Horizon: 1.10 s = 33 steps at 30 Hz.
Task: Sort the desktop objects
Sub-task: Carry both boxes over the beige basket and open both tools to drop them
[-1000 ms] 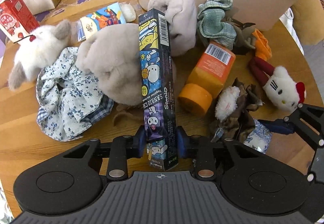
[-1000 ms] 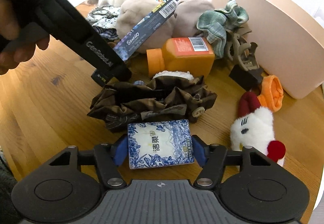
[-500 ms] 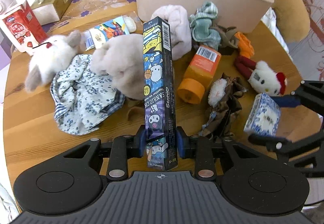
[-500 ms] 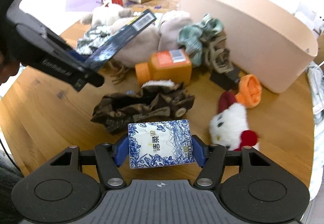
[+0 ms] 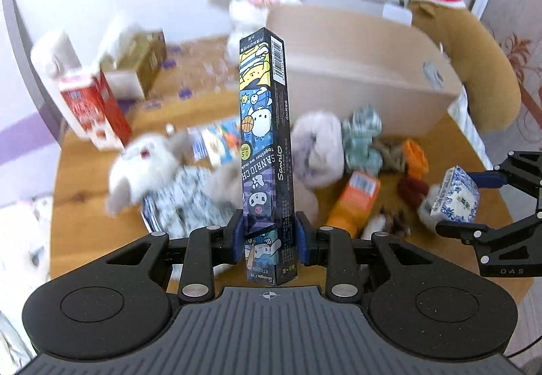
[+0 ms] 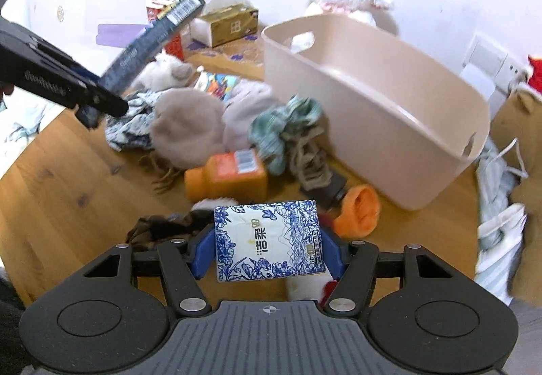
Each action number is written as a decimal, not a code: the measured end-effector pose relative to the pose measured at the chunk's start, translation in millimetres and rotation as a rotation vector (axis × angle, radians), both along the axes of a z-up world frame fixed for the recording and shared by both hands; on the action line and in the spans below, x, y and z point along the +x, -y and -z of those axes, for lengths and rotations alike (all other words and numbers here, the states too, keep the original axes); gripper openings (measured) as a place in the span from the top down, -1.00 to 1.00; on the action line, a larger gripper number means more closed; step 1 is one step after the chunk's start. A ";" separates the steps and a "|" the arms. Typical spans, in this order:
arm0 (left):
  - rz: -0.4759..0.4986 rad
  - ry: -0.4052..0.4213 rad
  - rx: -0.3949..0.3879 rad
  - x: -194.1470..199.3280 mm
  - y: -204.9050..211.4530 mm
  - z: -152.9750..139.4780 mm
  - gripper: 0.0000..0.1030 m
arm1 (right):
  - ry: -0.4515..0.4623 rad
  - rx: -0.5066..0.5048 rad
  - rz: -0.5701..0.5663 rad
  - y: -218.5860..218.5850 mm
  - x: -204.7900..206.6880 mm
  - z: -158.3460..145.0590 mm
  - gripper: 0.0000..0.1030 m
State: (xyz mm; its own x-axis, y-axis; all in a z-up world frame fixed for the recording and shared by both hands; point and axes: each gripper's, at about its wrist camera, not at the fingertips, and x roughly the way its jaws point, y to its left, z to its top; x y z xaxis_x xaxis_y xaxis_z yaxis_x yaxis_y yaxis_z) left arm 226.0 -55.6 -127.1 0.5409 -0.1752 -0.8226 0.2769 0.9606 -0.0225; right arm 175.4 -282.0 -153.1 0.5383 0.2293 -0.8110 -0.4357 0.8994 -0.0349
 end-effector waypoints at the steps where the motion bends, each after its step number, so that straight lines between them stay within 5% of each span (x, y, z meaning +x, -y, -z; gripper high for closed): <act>1: 0.004 0.015 0.003 2.5 0.4 -4.4 0.42 | 0.010 -0.003 0.002 2.4 2.4 -3.4 -0.19; 21: 0.116 0.163 0.060 78.2 38.6 -48.3 0.41 | 0.154 0.003 0.244 60.9 59.4 -40.0 -0.19; 33: 0.165 0.176 0.036 133.8 83.2 -45.3 0.41 | 0.221 0.045 0.396 96.2 102.0 -56.3 -0.19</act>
